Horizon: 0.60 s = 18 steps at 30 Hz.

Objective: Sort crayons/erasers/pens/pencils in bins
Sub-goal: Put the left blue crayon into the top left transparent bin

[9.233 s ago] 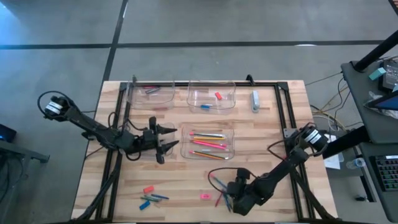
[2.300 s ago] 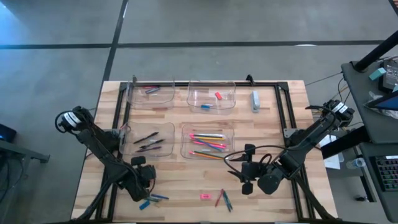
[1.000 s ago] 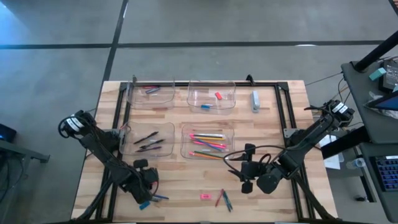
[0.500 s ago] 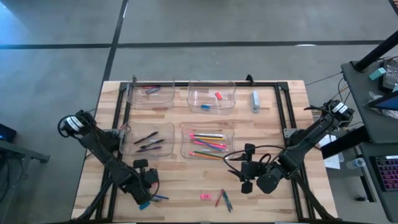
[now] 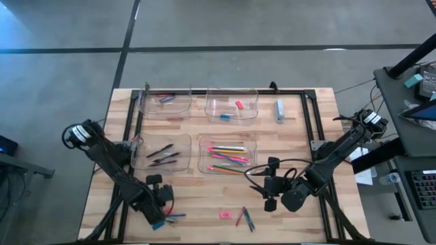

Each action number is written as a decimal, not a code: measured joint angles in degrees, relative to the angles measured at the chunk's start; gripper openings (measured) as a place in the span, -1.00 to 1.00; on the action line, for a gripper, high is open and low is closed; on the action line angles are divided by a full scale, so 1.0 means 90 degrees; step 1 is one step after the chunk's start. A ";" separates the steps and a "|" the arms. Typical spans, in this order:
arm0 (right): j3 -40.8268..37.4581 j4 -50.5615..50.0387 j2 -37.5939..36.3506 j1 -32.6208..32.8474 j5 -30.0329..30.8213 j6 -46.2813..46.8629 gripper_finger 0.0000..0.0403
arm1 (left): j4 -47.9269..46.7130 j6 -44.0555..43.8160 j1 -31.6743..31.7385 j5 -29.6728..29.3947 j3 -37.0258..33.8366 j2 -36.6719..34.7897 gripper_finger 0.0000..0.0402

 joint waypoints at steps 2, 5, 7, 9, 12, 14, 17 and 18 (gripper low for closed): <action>0.0000 0.0000 0.0000 0.0000 0.0000 0.0000 -0.06 | 0.0114 0.0130 0.0000 -0.0027 0.0139 -0.0073 -0.98; 0.0000 0.0000 0.0000 0.0000 0.0000 0.0000 -0.06 | 0.0261 0.0457 0.0000 -0.0107 0.0418 -0.0090 -0.98; 0.0000 0.0000 0.0000 0.0000 0.0000 -0.0002 -0.06 | 0.0537 0.0758 0.0000 -0.0137 0.0592 -0.0023 -0.98; 0.0000 0.0000 0.0000 0.0000 0.0000 -0.0002 -0.06 | 0.0986 0.1129 0.0005 -0.0211 0.0736 0.0114 -0.98; 0.0000 0.0000 0.0000 0.0000 0.0000 -0.0002 -0.06 | 0.1477 0.1627 0.0046 -0.0202 0.0901 0.0398 -0.97; 0.0000 0.0000 0.0000 0.0000 0.0000 -0.0001 -0.06 | 0.1552 0.1794 0.0072 -0.0117 0.0998 0.0589 -0.92; 0.0002 0.0000 0.0000 0.0000 -0.0002 0.0005 -0.06 | 0.1487 0.1822 0.0114 -0.0027 0.1090 0.0864 -0.76; 0.0000 0.0000 0.0000 0.0000 0.0000 0.0005 -0.06 | 0.1467 0.1824 0.0129 -0.0024 0.1112 0.0941 -0.69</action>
